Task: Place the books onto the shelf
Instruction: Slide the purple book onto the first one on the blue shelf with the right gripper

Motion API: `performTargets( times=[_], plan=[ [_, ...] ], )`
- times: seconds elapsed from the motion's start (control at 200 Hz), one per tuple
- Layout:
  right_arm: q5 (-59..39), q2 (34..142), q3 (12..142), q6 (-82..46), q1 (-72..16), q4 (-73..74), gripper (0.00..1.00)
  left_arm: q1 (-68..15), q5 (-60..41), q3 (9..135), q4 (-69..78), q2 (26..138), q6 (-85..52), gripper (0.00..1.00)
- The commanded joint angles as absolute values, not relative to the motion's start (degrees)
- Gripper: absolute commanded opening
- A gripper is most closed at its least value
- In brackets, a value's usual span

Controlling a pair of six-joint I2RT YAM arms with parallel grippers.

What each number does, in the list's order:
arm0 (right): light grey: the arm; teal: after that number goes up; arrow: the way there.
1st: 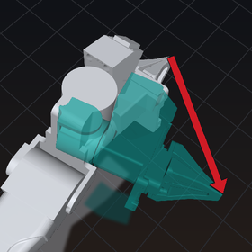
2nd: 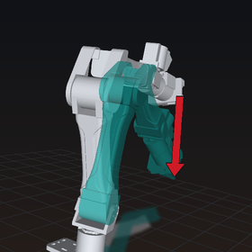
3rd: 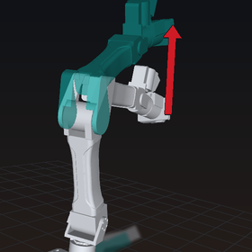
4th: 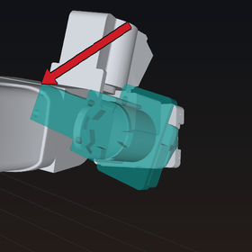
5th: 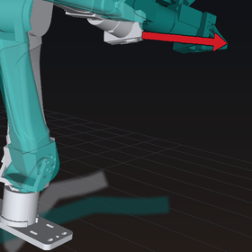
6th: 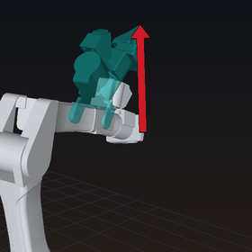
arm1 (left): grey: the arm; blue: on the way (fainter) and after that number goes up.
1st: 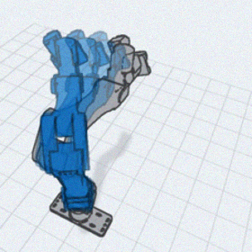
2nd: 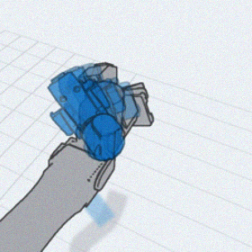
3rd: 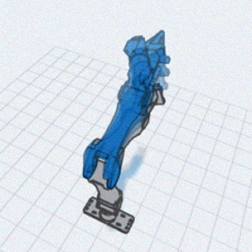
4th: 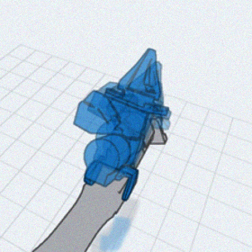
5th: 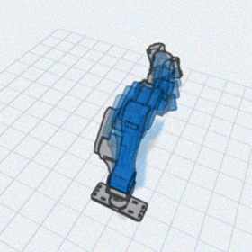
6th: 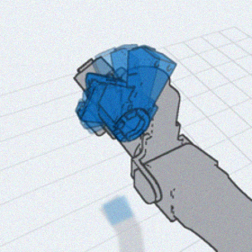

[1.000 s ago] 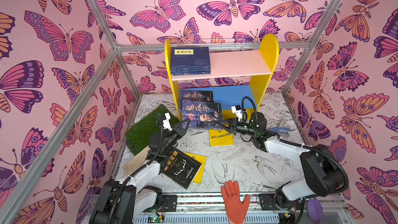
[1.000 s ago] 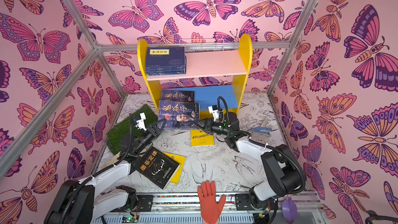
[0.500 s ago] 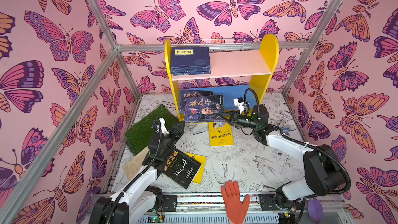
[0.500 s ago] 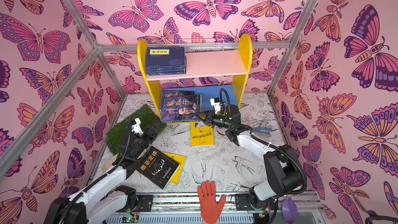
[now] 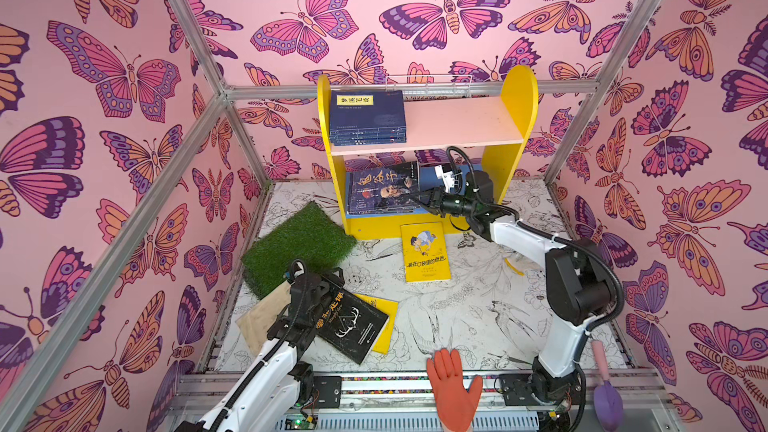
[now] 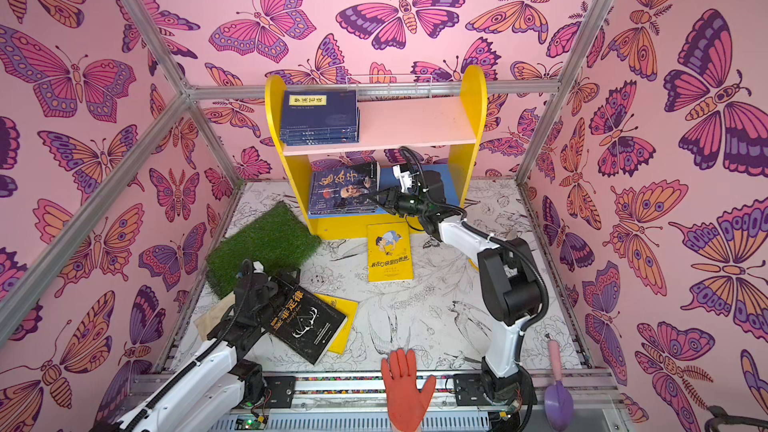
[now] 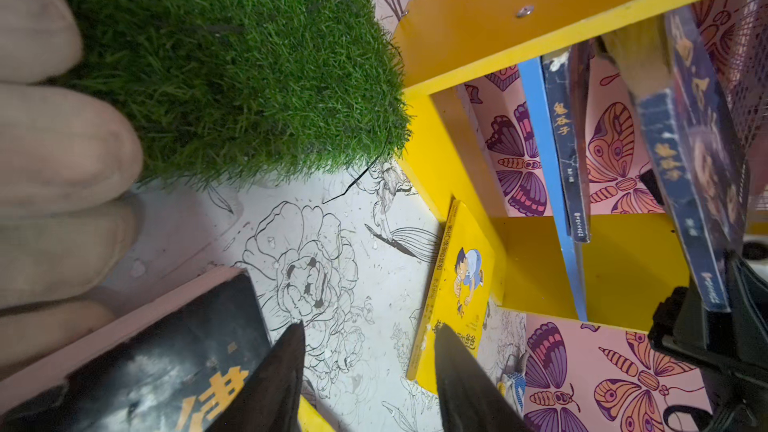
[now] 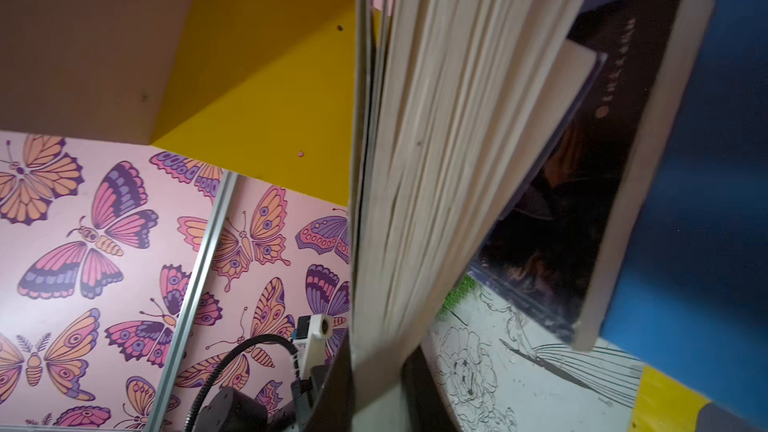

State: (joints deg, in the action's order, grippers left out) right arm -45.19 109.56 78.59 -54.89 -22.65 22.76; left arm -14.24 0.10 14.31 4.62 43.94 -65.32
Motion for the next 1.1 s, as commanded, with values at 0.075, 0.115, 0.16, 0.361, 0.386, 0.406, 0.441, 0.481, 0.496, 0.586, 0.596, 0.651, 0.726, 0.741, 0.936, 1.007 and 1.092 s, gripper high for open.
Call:
performTargets(
  times=[0.075,0.115,0.16,0.361,0.386,0.406,0.441,0.481,0.496,0.586,0.596,0.651,0.726,0.741,0.936,1.007,1.092],
  plan=[
    [-47.37,114.52,86.11,-53.11,-22.68,22.65,0.0,-13.8,0.62,14.94,2.24,43.96,-63.47,0.53],
    [-47.54,115.31,86.75,-53.17,-22.75,22.37,0.0,-13.8,0.57,15.02,2.22,44.1,-63.46,0.53],
    [-47.31,115.99,87.14,-52.88,-22.75,21.72,0.0,-13.81,0.45,14.86,2.19,44.23,-63.47,0.53],
    [-45.5,118.21,87.81,-54.28,-22.69,24.31,0.0,-13.75,0.0,15.07,2.64,45.48,-63.3,0.53],
    [-45.36,118.52,87.87,-55.12,-22.71,25.26,0.0,-13.73,-0.08,15.17,2.64,45.52,-63.22,0.53],
    [-45.23,118.76,87.89,-55.87,-22.6,26.05,0.0,-13.75,-0.16,15.15,2.68,45.6,-63.19,0.53],
    [-45.36,119.34,88.19,-57.15,-22.61,27.61,0.0,-13.73,-0.26,15.2,2.71,45.85,-63.11,0.53],
    [-45.35,119.82,88.25,-58.62,-22.65,29.13,0.0,-13.74,-0.39,15.38,2.77,45.91,-63.13,0.53],
    [-45.35,119.92,88.32,-59.07,-22.58,29.49,0.0,-13.75,-0.43,15.38,2.77,45.91,-63.08,0.53],
    [-45.11,120.24,88.29,-59.46,-22.61,29.7,0.0,-13.78,-0.61,15.42,2.75,45.83,-62.95,0.53],
    [-44.98,120.15,88.25,-59.32,-22.59,29.51,0.0,-13.79,-0.61,15.26,2.75,45.87,-62.94,0.53],
    [-44.57,119.99,88.31,-58.26,-22.59,27.83,0.0,-13.74,-0.62,15.38,2.81,45.78,-62.96,0.53],
    [-43.98,119.65,88.59,-56.07,-22.7,24.42,0.01,-13.81,-0.7,15.31,2.79,45.79,-63.01,0.53],
    [-43.84,119.61,88.62,-55.55,-22.71,23.76,0.01,-13.73,-0.75,15.28,2.8,45.77,-63.02,0.53],
    [-38.67,117.22,90.7,-46.81,-22.75,9.39,0.37,-13.8,-1.03,15.55,2.99,46.26,-63.28,0.53],
    [-33.78,116.21,92.4,-42.54,-22.79,2.25,0.44,-13.81,-1.27,15.8,3.03,46.65,-63.28,0.53],
    [-28.55,115.5,94.89,-37.53,-23.0,-5.26,0.5,-13.72,-1.49,16.0,3.32,47.26,-63.29,0.53]
  ],
)
